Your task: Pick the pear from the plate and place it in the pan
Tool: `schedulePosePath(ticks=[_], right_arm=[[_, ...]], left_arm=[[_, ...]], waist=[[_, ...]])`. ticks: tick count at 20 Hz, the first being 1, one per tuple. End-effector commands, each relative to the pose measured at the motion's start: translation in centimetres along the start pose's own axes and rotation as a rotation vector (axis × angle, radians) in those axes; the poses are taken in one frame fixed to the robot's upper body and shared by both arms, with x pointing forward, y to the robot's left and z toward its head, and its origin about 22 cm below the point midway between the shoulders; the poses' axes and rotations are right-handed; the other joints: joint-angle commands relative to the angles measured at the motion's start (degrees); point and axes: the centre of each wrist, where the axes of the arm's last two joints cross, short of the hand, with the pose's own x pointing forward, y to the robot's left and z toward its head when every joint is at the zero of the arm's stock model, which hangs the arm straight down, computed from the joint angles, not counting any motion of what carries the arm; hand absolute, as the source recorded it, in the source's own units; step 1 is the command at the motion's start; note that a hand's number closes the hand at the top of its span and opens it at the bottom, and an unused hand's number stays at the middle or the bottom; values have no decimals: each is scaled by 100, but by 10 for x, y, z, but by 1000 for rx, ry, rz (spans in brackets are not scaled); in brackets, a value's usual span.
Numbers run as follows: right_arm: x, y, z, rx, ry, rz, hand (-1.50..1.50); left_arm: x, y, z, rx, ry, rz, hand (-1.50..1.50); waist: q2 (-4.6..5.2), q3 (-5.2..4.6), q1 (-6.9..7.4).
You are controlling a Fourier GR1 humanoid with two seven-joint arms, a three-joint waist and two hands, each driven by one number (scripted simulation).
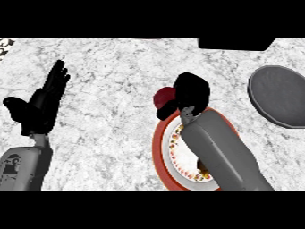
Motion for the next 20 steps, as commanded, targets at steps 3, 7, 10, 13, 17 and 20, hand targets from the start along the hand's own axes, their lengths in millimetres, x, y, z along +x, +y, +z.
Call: schedulePosePath(ticks=[3,7,10,13,17,20], right_arm=[[47,-22,16,-365,57,-68,150],[67,-61,30,-461,70,-155,150],[67,-64,19,-526,117,-143,150],[48,-97,4,-594,106,-269,150],[9,-107,-19,-659,130,-427,150],[-33,-97,-30,-666,151,-461,150]], left_arm=[[3,9,-3,-3,5,-6,0],[-8,3,-3,40,22,6,0],[3,3,-2,35,3,-9,0],[-1,19,-2,45,12,3,0],[-5,3,7,38,13,-1,0],[-13,17,3,68,27,-18,0]], waist=[[-21,3,-39],[-47,3,-202],[-49,7,-211],[-37,9,-297],[-27,17,-274],[-32,13,-385]])
